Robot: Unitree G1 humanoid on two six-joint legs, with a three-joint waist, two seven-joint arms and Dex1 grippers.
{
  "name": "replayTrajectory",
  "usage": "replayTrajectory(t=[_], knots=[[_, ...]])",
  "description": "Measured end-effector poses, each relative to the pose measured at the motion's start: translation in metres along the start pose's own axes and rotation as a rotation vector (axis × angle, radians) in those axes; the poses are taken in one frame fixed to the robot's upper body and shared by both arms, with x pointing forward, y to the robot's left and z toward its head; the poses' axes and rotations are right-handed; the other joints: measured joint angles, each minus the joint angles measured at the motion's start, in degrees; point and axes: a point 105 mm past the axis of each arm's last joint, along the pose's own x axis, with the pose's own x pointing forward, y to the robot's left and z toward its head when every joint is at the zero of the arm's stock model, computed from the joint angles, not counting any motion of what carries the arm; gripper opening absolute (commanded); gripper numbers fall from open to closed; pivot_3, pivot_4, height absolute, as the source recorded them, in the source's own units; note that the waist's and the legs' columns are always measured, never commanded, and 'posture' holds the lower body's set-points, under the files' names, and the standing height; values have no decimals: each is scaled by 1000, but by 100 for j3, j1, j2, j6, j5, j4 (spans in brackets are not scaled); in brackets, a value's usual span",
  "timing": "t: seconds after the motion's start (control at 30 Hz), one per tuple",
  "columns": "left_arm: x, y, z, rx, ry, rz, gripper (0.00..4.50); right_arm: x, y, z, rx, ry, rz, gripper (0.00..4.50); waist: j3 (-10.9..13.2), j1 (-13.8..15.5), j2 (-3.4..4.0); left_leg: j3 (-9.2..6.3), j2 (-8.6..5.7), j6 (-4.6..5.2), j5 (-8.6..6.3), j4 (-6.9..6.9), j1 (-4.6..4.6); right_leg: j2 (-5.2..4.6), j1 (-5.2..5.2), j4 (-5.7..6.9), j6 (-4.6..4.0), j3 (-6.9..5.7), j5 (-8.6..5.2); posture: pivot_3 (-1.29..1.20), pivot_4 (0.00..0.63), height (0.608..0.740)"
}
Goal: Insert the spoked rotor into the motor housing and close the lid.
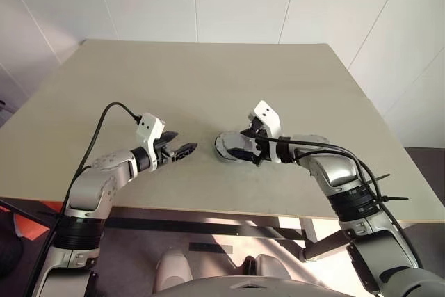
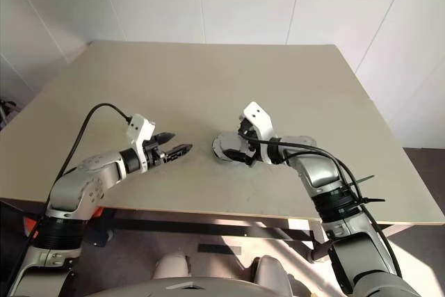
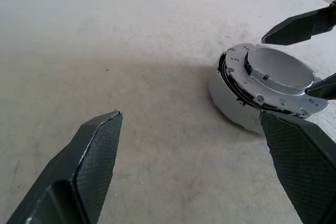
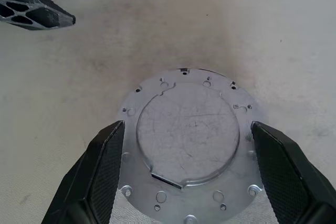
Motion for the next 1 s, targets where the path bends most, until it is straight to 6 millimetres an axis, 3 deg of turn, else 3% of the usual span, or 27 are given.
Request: replayTrajectory(t=[0.2, 0.4, 1.0], knots=[[-1, 0, -4, -10, 13, 5, 4432, 2, 0, 0, -22, 6, -6, 4359, 0, 0, 0, 0, 0, 1, 0, 0, 1, 0, 1, 1, 0, 0, 0, 0, 0, 740], [-1, 1, -5, -6, 17, 13, 4432, 5, 0, -1, -19, 1, -15, 2965, 0, -2, 0, 0, 0, 1, -1, 1, 5, 0, 3, 2, 0, 1, 0, 0, 0, 740], [-1, 4, -7, -11, 21, 34, 4432, 10, -2, 2, -19, 13, -27, 2966, 0, -9, -1, 0, 0, 0, 0, 2, 10, 0, 5, 5, 0, 1, 0, 0, 0, 740]])
